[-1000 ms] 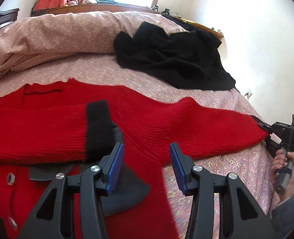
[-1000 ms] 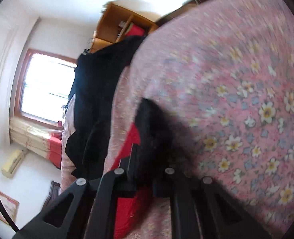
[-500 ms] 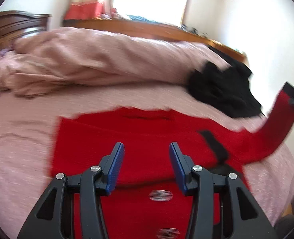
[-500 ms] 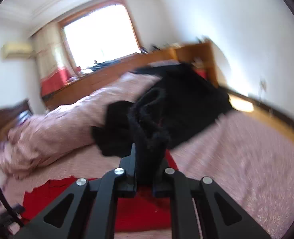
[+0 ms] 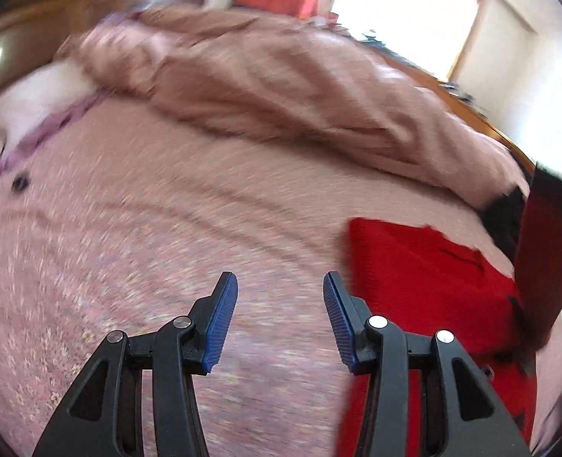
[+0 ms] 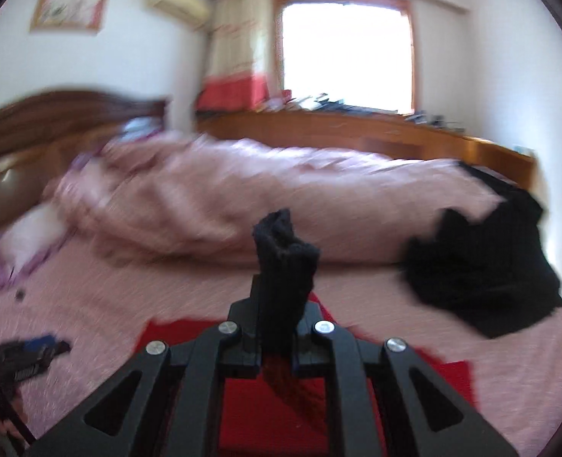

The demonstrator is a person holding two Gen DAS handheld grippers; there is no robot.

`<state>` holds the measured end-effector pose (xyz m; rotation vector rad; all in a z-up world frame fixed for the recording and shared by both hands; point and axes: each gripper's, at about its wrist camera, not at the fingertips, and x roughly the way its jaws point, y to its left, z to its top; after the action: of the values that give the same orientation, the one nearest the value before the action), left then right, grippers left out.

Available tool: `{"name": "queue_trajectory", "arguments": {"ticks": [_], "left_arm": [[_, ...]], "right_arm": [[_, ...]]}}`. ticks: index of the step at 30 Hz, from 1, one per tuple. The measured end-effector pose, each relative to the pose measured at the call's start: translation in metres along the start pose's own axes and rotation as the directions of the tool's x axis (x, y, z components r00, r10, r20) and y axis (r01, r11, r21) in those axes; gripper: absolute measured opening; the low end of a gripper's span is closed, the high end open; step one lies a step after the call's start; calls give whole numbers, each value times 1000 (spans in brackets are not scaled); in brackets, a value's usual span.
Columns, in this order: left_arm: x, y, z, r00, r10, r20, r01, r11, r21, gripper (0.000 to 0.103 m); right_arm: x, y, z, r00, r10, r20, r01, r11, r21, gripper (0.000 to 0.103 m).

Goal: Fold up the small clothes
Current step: 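Grasp the other sleeve cuff with the right gripper and fold it across the body, then move both tools to the cardigan hem, fingers open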

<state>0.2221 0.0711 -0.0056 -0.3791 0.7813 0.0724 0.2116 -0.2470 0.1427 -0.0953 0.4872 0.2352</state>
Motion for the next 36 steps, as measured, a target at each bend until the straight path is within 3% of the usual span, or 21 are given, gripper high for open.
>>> {"name": "queue_trajectory", "arguments": {"ticks": [3,6,11,16,20,22,23,24,26,29,36], "left_arm": [[10,17,3,999,-29,-34,27,998,-54,41],[1,23,5,999,-31,-18,30,998,-48,41],[-8,23,5,1000,-19,12,19,1000,-17,41],[-8,19,4,1000,2,1,-2,1000,17,41],[-6,11,1,1000,8,-13,-7,999,54,41],[-5,8,0,1000,9,-18,-8,998,70,41],[-5,7,-1,1000,11,-18,-9,997,75,41],[-4,5,-1,1000,10,-19,-9,997,77,41],[-4,1,-2,1000,-3,-21,5,997,83,41],[-6,-9,-5,999,-36,-19,38,994,107,41],[-12,-54,-27,989,-127,-72,138,973,184,41]], "right_arm": [[54,64,-43,989,53,-138,-67,993,-99,9],[92,111,-94,958,5,-286,-71,973,-222,10],[85,130,-110,965,-68,-255,-19,945,-326,10],[78,109,-82,976,-48,-212,-6,969,-246,10],[115,117,-81,958,-16,-287,-54,971,-232,11],[121,118,-87,937,43,-347,-118,973,-199,25],[123,117,-87,923,102,-371,-167,975,-146,43],[117,110,-86,903,224,-367,-256,966,-41,72],[102,89,-78,864,399,-307,-373,917,143,102],[72,61,-68,870,443,-215,-404,892,201,103],[-4,7,-67,911,384,-149,-363,920,150,103]]}}
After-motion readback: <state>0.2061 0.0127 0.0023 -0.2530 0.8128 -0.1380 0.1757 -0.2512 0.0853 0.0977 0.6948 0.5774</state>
